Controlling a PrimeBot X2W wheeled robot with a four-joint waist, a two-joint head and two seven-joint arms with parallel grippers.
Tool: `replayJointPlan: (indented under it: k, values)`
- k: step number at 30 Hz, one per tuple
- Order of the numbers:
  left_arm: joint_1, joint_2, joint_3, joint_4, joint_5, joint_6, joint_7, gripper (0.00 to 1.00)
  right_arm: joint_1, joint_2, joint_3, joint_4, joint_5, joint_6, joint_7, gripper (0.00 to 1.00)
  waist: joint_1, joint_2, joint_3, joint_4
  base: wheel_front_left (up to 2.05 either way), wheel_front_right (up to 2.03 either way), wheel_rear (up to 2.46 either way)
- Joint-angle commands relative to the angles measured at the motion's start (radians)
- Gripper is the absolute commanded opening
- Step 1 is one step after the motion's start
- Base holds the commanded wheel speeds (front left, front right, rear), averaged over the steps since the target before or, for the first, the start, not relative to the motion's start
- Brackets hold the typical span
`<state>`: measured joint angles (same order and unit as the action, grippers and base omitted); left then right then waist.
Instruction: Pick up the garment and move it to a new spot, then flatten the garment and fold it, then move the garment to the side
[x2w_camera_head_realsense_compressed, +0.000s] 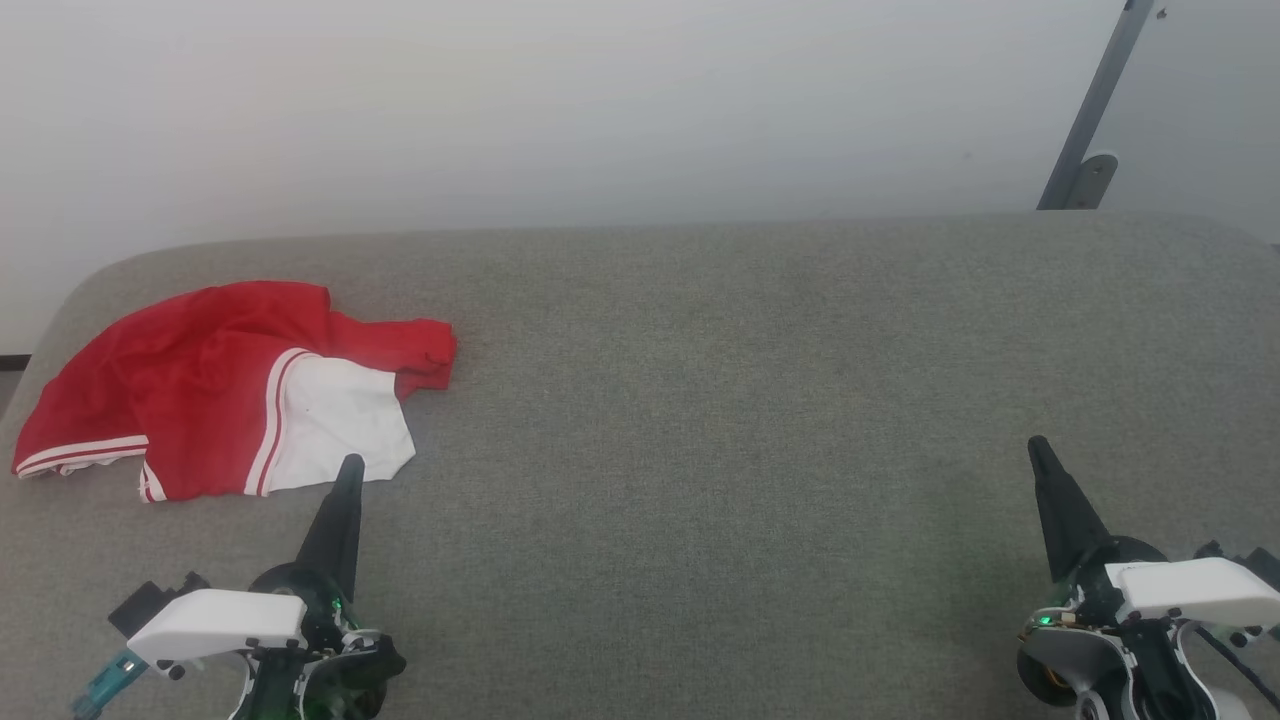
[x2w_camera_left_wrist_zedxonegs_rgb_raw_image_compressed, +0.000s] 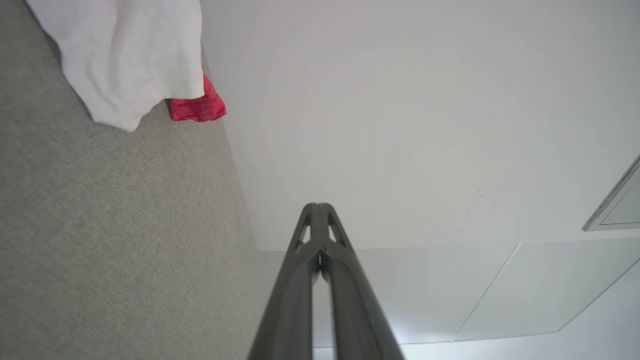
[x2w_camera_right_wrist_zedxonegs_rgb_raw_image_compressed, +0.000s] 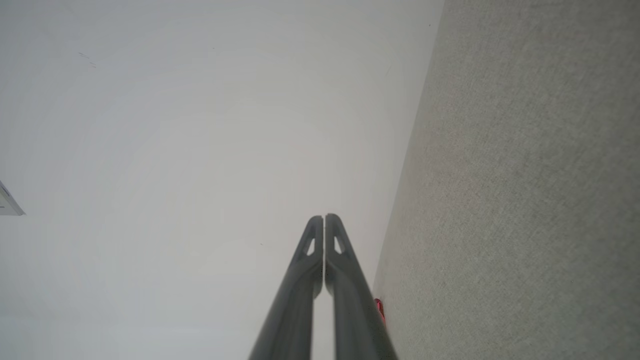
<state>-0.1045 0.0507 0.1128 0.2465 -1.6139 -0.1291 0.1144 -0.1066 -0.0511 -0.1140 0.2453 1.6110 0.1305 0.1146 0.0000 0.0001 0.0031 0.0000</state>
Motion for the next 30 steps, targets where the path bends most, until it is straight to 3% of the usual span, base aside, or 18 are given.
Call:
replayJointPlan:
  k: [1,9,10,22,30]
  values:
    - [-0.011,-0.002,0.001,-0.001,0.002,-0.003,0.002,0.0,-0.006,0.003,0.0,0.002,0.004,0.0,0.0,0.0,0.0,-0.0001,0.0,0.0,0.0,0.0,0.0]
    - [-0.011,-0.002,0.001,-0.001,0.002,-0.003,0.002,0.0,-0.006,0.003,0.0,0.002,0.004,0.0,0.0,0.0,0.0,-0.0001,0.0,0.0,0.0,0.0,0.0]
    - [0.001,0.0,0.0,0.003,0.0,0.0,-0.001,1.0,0.001,0.0,0.0,0.003,0.0,0.0,0.0,1.0,0.0,-0.0001,0.0,0.0,0.0,0.0,0.0]
    - [0.001,0.016,-0.002,0.026,0.037,0.001,-0.033,1.0,-0.014,-0.009,0.01,0.045,-0.02,0.0,-0.025,1.0,0.0,-0.0001,0.0,0.001,0.0,0.0,0.0]
    - [-0.019,0.052,-0.016,0.031,0.198,0.013,-0.079,1.0,-0.052,-0.048,0.065,0.063,-0.139,0.0,-0.078,1.0,0.0,-0.0001,0.001,0.003,0.0,0.0,0.0]
